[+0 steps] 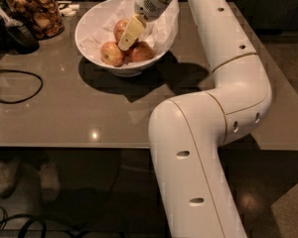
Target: Pick apple from white bowl
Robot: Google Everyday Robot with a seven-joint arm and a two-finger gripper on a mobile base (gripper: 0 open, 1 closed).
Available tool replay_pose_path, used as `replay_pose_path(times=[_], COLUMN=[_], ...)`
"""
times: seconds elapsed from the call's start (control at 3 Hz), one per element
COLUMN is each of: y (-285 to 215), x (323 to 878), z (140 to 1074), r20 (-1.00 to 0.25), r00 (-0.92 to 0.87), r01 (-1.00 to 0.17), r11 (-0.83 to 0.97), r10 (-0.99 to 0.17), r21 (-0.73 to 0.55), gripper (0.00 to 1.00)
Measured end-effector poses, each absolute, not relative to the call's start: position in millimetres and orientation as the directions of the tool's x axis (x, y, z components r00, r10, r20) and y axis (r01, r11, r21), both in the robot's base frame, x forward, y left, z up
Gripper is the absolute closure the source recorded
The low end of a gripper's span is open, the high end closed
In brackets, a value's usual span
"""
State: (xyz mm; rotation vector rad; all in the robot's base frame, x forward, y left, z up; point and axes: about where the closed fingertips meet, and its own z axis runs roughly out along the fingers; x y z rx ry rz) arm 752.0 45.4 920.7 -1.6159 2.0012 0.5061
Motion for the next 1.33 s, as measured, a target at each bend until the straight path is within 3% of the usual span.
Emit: replay_pose_path(times=[1.0, 1.33], y=[45.4, 49.9], x=[752.1, 758.4], z=[920.5, 923.3], r20=[-0.602, -0.619], r00=[-0.158, -0.149], r01=[-0.975, -0.973], r11=[0.221, 0.228], r10=[-0.783, -0.771], r21=[-0.031, -0.049], gripper=[0.84, 1.0])
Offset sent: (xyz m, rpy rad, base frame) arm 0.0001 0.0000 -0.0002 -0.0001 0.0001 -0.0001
